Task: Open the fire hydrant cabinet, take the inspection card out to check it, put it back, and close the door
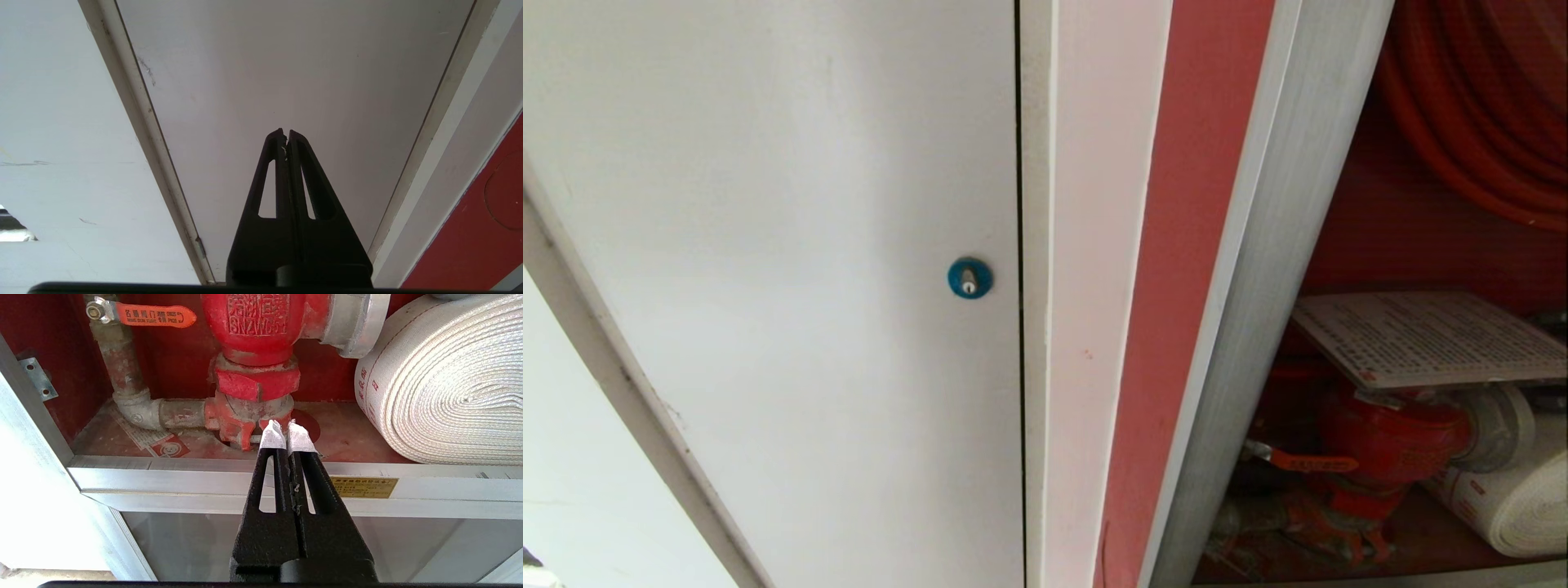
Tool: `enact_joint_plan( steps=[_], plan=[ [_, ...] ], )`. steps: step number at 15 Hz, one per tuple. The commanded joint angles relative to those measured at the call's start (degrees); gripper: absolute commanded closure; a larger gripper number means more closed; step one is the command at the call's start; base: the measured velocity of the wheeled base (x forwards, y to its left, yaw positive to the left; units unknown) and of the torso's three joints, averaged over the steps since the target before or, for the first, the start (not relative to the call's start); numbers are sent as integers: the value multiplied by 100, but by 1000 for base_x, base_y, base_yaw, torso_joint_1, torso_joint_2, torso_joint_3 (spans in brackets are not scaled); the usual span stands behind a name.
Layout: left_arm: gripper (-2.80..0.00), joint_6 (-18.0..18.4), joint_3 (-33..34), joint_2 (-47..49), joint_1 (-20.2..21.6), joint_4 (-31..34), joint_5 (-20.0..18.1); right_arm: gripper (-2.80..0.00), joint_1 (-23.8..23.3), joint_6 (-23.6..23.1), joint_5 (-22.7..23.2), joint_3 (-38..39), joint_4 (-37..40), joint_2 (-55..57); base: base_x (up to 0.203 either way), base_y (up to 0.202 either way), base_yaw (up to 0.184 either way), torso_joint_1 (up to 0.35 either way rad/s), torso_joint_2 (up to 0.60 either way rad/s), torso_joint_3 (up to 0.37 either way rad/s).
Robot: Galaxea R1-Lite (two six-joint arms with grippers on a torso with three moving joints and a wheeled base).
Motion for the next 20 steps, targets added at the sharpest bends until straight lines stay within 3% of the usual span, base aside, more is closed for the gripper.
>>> enact_joint_plan(
  steps=[1, 20],
  plan=[
    [0, 0, 44, -1, 2, -5, 0, 0, 2, -2, -2, 0, -1, -10, 0, 0, 0, 0, 0, 0],
    [0, 0, 44, -1, 2, -5, 0, 0, 2, -28, -2, 0, -1, -3, 0, 0, 0, 0, 0, 0]
  ],
)
